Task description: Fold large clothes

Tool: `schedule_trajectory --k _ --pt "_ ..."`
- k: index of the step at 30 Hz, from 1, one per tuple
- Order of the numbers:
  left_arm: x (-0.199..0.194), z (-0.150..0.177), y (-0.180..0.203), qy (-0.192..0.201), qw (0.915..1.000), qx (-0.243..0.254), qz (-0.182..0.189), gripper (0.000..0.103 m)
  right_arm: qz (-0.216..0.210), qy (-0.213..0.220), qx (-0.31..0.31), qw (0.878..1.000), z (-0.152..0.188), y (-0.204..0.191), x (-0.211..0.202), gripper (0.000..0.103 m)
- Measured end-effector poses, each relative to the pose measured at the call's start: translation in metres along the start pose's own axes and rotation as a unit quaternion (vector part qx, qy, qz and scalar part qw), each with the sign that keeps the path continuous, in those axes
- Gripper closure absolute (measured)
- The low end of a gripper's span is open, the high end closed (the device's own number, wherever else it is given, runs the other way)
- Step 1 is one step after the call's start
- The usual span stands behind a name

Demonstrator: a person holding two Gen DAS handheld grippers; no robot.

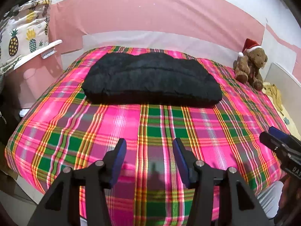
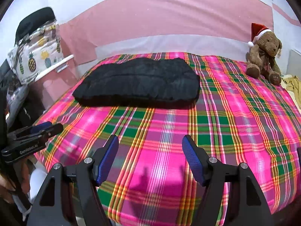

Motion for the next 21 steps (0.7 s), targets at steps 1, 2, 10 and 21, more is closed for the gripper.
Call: schedule_trajectory --k 1,2,10,21 --pt "-0.0003 0.0023 0.0013 -0.001 1.0 0.002 -0.002 0.05 0.0 -0.002 -0.005 1.0 0.0031 -0.0022 0.0003 0.033" --pt "-0.0007 0.0038 0.0021 -0.001 1.0 0.005 -0.005 0.05 0.002 -0.003 -0.008 1.0 0.0048 -0.0045 0.0 0.033" --pt "-0.003 0.0034 -0.0006 0.007 0.9998 -0.003 -0.018 0.05 0.012 -0.002 -0.02 1.0 0.0072 -0.0109 0.0005 0.033" --pt "-0.0018 0.0054 0.0041 0.007 0.9999 -0.009 0.001 0.05 0.018 -0.003 -0.024 1.0 0.0076 -0.0118 0.0003 0.033"
Point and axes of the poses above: each gripper's, at about its wrist camera, not at the fingertips, and x roughly the way its jaws point, y to its right, z to its underside, the point moved 8 cm from there along x, roughly the way its jaws point, and after that the axes turned 3 degrees about z, right-handed, at the moved point
